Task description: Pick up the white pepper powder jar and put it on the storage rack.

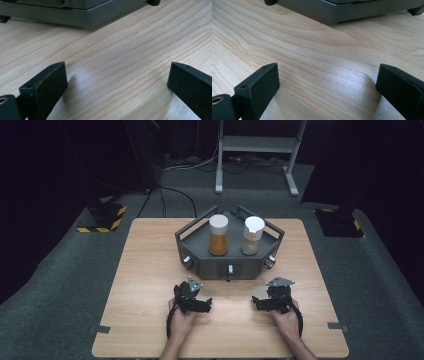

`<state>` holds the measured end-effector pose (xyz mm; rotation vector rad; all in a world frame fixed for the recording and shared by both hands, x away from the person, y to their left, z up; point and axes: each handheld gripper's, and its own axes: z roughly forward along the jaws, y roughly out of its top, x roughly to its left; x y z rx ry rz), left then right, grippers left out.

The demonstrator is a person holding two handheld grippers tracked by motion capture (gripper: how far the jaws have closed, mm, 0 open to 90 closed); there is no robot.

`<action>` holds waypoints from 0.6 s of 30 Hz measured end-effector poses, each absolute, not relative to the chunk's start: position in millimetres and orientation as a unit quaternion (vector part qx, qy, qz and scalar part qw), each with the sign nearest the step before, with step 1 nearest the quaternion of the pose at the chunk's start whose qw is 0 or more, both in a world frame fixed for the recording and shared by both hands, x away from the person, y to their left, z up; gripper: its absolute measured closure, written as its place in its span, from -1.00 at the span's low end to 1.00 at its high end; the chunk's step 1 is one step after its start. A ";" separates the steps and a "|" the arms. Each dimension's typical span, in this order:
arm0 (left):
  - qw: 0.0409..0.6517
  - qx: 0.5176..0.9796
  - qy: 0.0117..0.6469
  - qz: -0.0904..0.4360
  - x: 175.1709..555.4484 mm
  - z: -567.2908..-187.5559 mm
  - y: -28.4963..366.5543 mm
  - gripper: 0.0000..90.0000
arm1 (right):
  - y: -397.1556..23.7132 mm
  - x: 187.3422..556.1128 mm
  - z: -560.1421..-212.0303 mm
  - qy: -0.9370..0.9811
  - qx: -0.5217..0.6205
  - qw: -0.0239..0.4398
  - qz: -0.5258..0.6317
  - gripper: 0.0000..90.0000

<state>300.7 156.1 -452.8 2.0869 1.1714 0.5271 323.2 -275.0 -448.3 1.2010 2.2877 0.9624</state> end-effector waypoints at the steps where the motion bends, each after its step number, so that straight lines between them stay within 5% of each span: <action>1: 0.339 0.801 0.450 0.202 300.6 -452.9 156.2 -0.94 | -275.3 322.3 -449.3 0.813 0.429 0.192 0.345 -0.91; 18: 0.339 0.801 0.450 0.202 300.5 -452.9 156.1 -0.94 | -276.7 320.6 -451.9 0.811 0.427 0.195 0.349 -0.92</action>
